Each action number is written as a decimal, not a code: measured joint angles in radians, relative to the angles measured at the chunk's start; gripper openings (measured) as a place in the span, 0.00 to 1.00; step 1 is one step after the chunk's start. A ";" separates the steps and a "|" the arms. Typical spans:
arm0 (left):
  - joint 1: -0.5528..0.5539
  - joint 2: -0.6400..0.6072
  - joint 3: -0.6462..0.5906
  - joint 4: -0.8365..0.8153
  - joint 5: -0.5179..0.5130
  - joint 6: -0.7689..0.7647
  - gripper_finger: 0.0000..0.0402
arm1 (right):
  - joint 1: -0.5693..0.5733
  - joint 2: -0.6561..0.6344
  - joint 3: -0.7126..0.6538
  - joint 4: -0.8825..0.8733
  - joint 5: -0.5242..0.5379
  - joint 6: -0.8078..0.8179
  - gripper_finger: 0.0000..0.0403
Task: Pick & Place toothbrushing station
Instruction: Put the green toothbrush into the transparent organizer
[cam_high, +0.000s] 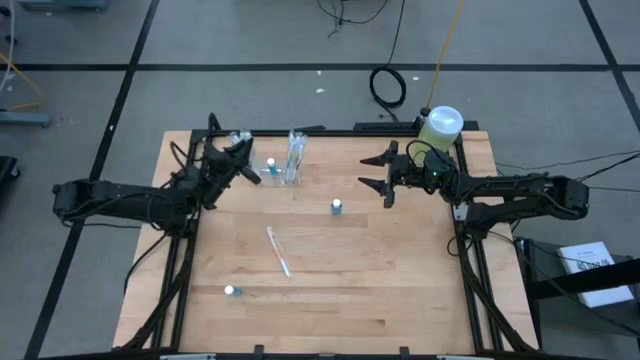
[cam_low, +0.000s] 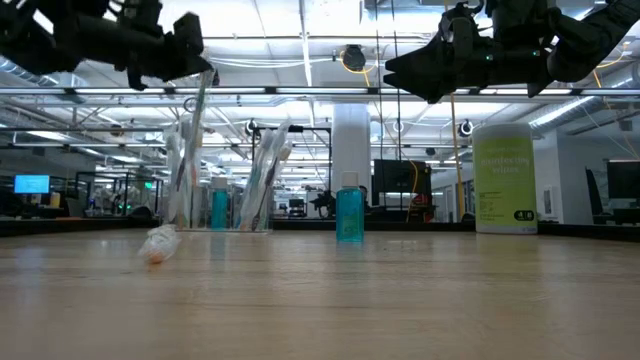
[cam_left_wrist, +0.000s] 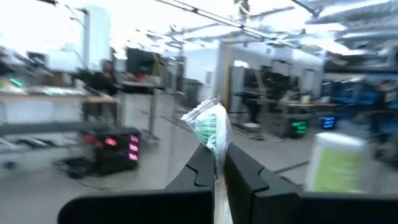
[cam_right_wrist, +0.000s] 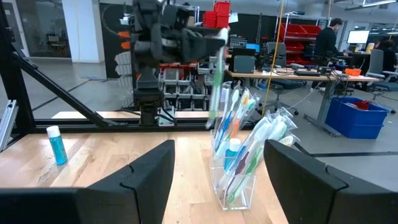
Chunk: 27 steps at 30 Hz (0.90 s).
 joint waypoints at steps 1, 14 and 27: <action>0.020 0.005 -0.016 0.027 0.000 0.032 0.01 | 0.000 0.000 0.000 0.001 0.000 0.000 0.60; 0.164 0.021 -0.119 0.089 0.058 -0.045 0.01 | 0.000 0.000 0.000 0.000 0.000 0.000 0.60; 0.198 0.021 -0.196 0.074 0.045 -0.221 0.02 | 0.000 0.000 0.000 0.001 0.000 0.000 0.60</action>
